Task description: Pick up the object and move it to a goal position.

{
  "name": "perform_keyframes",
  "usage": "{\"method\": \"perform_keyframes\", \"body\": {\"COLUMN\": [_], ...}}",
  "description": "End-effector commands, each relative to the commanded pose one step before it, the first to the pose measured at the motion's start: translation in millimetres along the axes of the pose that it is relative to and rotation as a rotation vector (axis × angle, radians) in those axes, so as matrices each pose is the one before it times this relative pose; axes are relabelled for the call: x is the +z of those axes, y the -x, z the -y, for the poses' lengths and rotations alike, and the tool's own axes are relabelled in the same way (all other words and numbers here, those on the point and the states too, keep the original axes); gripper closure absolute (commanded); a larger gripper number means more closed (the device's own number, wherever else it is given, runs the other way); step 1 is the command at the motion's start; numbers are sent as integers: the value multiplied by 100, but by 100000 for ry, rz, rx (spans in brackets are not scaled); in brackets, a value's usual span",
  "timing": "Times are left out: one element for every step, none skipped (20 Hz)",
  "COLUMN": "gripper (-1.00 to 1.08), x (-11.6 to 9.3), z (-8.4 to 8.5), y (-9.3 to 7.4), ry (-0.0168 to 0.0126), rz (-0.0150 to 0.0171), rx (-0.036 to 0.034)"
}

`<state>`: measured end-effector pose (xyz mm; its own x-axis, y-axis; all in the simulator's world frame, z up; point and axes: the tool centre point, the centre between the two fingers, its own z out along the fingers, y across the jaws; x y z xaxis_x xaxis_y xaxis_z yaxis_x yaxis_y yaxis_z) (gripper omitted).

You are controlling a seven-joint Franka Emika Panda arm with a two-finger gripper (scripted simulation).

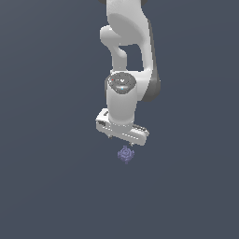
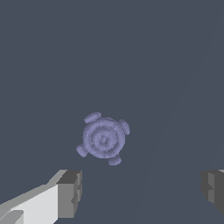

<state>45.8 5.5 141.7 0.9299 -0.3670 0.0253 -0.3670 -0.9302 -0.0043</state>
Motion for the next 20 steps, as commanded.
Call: {"method": "perform_keyframes", "body": {"gripper": [-92,-92,-92,-92,-92,-92,-92,-92,-92,-92,-92,-92,-92,-92,-92,-92,-92,-92,-92,-92], "x": [1057,400,382,362,342,322,301,280,259,237,215,193,171,148,126,103,80,57,34,12], "z": [695,265,251,238,223,211,195,180,167,152,137,123,106,95,78,64,50,37,23,4], "y": [-301,-87,-74,-60,-50,-39,-31,-23,-17,-12,-8,-4,-3,1,0,1,1,2,3,-3], "ry": [58,38,44,49,52,53,54,54,52,50,48,44,40,36,31,26,20,15,9,3], "rz": [572,209,194,180,166,152,139,127,114,103,91,81,70,60,50,41,32,22,13,5], "rx": [6298,2329,2202,2071,1945,1815,1689,1563,1435,1309,1184,1057,936,805,685,559,435,308,182,69]}}
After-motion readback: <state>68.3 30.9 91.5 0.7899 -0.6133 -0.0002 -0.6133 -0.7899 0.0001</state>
